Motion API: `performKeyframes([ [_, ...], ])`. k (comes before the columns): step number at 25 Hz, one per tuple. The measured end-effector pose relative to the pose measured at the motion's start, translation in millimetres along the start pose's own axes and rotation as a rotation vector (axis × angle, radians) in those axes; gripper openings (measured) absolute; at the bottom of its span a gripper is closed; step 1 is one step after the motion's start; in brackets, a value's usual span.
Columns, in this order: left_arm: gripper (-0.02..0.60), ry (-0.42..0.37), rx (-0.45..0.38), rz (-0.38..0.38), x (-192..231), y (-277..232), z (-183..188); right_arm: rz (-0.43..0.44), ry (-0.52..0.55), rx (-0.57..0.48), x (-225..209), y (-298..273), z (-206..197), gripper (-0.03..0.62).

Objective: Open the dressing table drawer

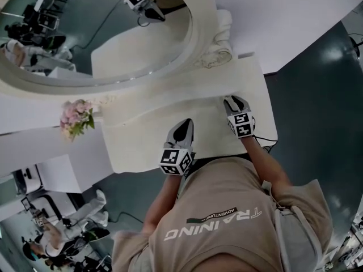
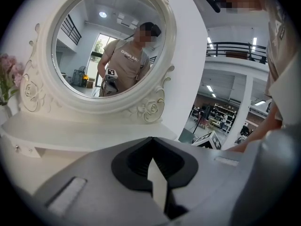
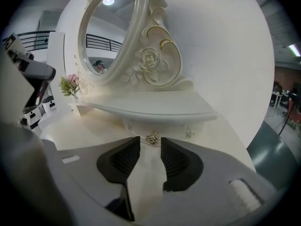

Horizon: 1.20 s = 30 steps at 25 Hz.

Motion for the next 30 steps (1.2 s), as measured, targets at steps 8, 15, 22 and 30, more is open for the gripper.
performKeyframes([
  [8, 0.018, 0.029, 0.0, -0.008, 2.4, -3.9, 4.1, -0.03, -0.004, 0.011, -12.2, -8.7, 4.7, 0.11],
  [15, 0.018, 0.023, 0.006, -0.031, 1.3, -10.6, 11.1, -0.036, -0.004, 0.023, -14.9, -6.9, 9.5, 0.1],
  [22, 0.018, 0.02, -0.008, -0.035, 6.5, -5.6, 10.6, -0.028, -0.019, 0.039, -10.1, -4.5, 3.1, 0.1],
  [30, 0.018, 0.023, -0.01, -0.026, 7.5, 4.7, -0.4, -0.024, -0.031, 0.05, -0.6, 1.7, -11.3, 0.1],
])
Point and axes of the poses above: the fingertips, and each gripper's own axes: y backward along the fingers, x to its left, z out of its top, the point moved 5 cm from there along y, backward along the fingers, and after that the axes turned 6 degrees about -x, right-handed, at the moved point
